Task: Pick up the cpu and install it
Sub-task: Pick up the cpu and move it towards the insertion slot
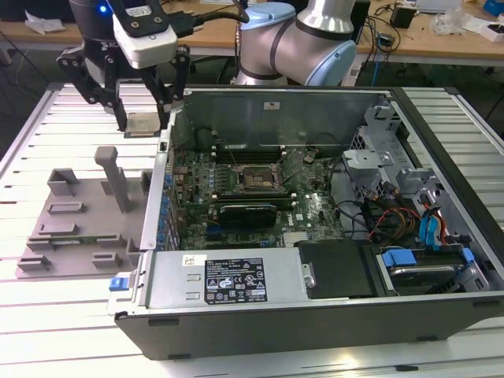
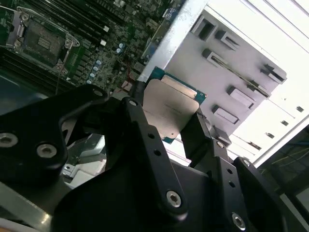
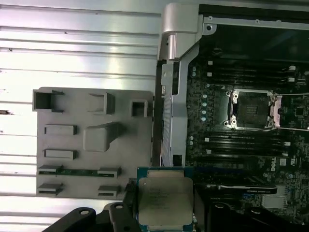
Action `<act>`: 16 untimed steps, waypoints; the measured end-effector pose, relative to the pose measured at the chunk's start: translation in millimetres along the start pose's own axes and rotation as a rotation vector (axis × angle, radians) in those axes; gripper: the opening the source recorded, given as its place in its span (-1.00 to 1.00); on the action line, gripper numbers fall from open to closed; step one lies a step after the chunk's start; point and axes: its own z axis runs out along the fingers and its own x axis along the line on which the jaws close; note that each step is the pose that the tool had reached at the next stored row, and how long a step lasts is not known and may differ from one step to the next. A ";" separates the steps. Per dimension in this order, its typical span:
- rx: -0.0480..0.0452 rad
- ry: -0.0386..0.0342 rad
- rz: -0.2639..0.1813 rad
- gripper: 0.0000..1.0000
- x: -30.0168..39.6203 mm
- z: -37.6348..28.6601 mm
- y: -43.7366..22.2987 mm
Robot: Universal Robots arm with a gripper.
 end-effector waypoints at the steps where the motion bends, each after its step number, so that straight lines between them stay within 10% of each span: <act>1: -0.0001 0.0000 0.000 0.09 -1.5 0.1 -0.1; 16: -0.0004 0.0065 0.000 0.09 -32.2 5.2 5.1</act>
